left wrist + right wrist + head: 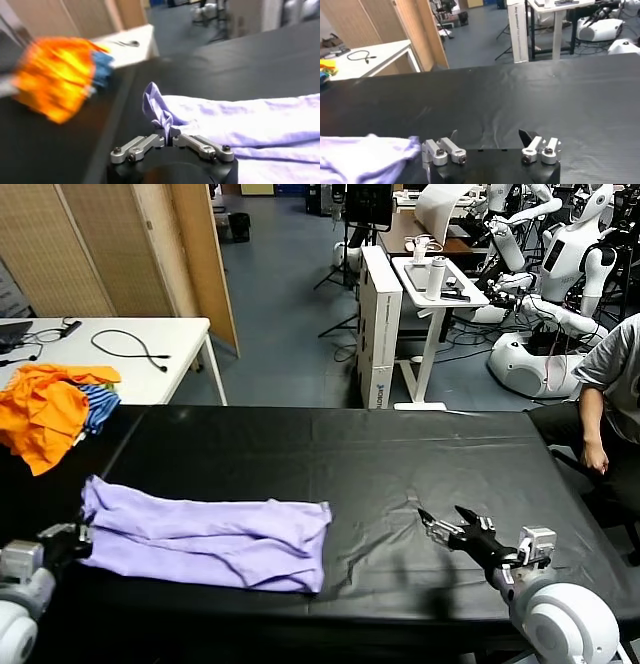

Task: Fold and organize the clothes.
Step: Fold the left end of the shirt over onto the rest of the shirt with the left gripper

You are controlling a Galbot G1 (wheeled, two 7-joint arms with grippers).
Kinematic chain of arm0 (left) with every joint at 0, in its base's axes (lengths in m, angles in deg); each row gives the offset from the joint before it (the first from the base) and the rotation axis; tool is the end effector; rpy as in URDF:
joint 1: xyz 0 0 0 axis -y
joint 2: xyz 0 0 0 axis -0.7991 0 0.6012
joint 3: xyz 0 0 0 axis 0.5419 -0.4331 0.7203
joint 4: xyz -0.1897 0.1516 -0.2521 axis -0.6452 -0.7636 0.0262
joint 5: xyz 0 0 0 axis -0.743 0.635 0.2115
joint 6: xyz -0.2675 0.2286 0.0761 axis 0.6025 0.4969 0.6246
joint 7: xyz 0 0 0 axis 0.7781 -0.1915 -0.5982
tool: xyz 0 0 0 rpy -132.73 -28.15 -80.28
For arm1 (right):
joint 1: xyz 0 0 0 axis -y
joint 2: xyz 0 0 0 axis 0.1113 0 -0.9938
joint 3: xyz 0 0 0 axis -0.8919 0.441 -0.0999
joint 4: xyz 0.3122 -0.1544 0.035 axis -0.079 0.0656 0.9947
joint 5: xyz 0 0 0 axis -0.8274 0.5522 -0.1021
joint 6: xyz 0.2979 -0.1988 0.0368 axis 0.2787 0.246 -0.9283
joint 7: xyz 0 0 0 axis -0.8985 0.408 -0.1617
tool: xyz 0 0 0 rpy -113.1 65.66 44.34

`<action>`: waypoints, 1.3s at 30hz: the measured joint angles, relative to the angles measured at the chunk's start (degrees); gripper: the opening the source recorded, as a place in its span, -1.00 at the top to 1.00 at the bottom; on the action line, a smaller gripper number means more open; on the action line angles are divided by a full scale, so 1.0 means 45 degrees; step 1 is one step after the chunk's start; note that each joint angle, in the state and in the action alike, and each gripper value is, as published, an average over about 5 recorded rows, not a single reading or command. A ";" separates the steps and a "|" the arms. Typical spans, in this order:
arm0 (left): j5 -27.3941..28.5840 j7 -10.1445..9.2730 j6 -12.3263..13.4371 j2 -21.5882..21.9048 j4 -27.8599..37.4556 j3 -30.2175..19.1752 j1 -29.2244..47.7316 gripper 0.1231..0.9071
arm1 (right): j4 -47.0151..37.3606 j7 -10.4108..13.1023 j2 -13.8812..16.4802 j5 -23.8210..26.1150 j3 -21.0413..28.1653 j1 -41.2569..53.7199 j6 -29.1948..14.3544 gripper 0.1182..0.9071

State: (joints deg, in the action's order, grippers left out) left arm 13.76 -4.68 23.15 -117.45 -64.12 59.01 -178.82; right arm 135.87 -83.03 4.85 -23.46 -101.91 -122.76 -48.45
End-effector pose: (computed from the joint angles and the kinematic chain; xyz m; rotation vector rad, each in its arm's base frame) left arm 0.1947 0.2043 -0.1933 0.1566 -2.6452 -0.4029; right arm 0.2109 -0.0974 -0.2032 0.3402 -2.7137 -0.2219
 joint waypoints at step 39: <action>-0.1874 -0.1045 -0.1123 -0.4834 -0.2249 -0.7023 0.1894 0.84 | 0.0481 -0.0081 -0.0640 0.1087 -0.0093 -0.1164 -0.0307 -1.00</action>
State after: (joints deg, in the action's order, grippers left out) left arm 5.33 -9.39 18.10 -139.20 -74.25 27.41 -170.30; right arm 138.03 -83.40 1.97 -18.56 -102.33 -128.00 -49.83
